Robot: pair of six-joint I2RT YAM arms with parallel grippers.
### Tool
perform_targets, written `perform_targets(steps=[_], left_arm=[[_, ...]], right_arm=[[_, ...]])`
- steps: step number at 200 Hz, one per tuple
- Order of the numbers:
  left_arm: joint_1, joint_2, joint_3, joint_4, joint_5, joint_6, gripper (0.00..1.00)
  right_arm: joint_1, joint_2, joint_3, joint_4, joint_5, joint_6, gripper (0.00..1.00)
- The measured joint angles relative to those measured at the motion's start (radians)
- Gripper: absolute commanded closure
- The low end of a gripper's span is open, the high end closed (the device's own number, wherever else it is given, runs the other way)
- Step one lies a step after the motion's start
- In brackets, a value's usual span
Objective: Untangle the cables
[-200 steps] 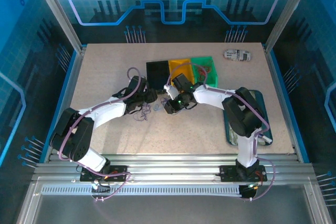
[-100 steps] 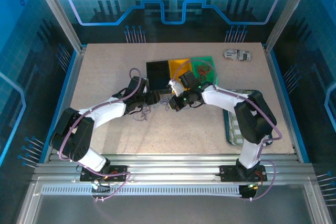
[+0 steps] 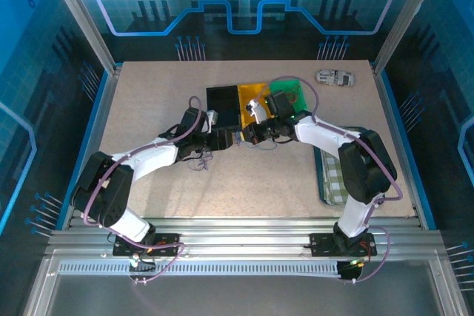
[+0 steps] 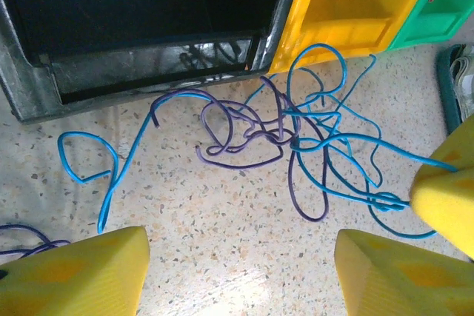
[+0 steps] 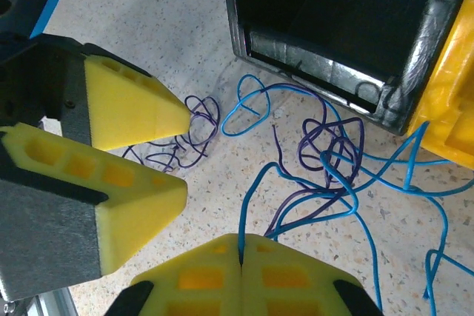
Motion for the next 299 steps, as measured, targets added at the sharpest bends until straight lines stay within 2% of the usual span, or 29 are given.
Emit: perform_targets(steps=[130,199,209,243,256,284,299], left_arm=[[-0.069,0.196,0.131,0.010,0.019,0.004,0.33],[-0.135,0.272,0.229,-0.037,-0.151,0.140,0.36],[-0.140,0.280,0.241,-0.040,-0.164,0.158,0.40],[-0.149,0.334,0.282,-0.045,-0.167,0.190,0.47],[-0.151,0.360,0.290,-0.046,-0.157,0.194,0.53],[-0.154,0.397,0.303,-0.036,-0.134,0.188,0.73],[-0.156,0.409,0.310,-0.024,-0.134,0.176,0.90]], right_arm=[[-0.055,0.018,-0.035,0.067,-0.063,0.061,1.00],[-0.096,0.032,-0.058,0.073,-0.069,0.103,1.00],[-0.100,0.032,-0.058,0.073,-0.066,0.105,1.00],[-0.106,0.032,-0.058,0.074,-0.070,0.109,1.00],[-0.106,0.032,-0.058,0.073,-0.074,0.109,1.00],[-0.105,0.032,-0.060,0.074,-0.098,0.110,1.00],[-0.105,0.032,-0.065,0.074,-0.104,0.113,1.00]])
